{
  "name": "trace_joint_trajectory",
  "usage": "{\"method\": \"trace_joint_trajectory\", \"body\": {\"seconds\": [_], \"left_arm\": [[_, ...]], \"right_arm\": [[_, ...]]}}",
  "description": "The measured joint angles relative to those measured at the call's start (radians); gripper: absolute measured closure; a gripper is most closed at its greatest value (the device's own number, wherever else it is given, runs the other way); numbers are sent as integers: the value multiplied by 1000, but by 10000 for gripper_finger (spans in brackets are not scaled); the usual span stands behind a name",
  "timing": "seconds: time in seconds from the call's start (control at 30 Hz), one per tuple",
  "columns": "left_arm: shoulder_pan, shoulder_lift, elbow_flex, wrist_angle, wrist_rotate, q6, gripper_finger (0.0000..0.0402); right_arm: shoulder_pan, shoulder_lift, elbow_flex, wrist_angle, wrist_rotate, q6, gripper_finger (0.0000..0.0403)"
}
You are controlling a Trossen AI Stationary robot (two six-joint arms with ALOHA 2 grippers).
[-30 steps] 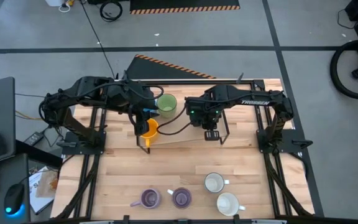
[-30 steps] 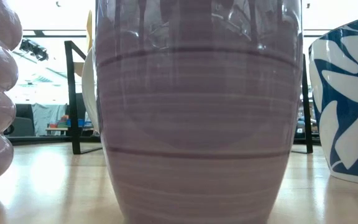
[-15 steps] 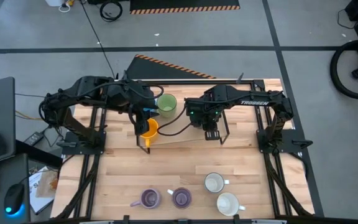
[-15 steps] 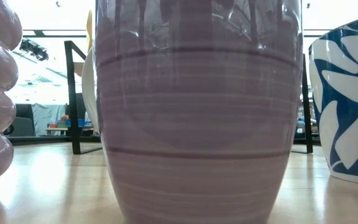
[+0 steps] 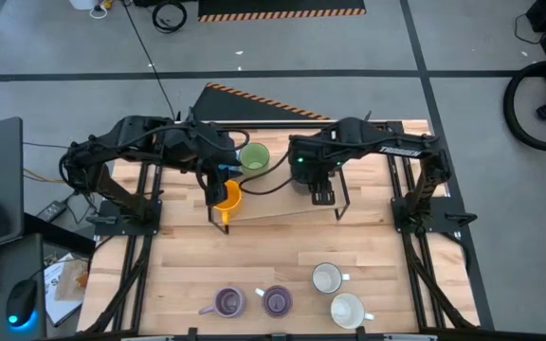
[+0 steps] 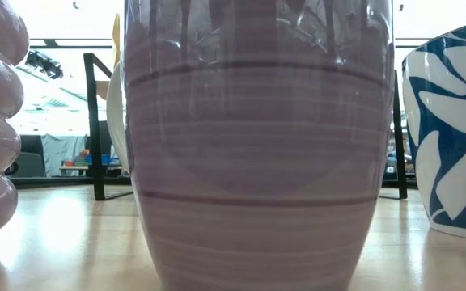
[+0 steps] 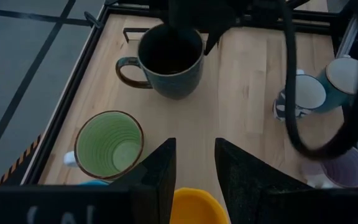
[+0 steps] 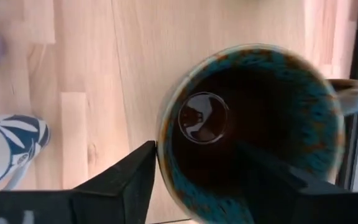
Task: Place coffee mugs
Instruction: Put the blue patterned mug on the shelf
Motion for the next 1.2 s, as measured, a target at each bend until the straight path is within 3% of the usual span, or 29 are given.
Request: {"method": "trace_joint_trajectory", "body": {"seconds": [0.27,0.53,0.77,1.0,1.2], "left_arm": [[0,0,0,-6,0,-2,285],[-1,0,0,-11,0,-5,285],[-2,0,0,-40,0,-17,285],[-2,0,0,-40,0,-13,285],[-2,0,0,-41,0,-12,285]], "right_arm": [[18,-74,7,-1,19,94,168],[67,-184,-20,1,116,180,169],[73,-339,-261,55,111,318,169],[100,-490,-551,291,96,422,151],[100,-548,-731,448,85,478,117]]}}
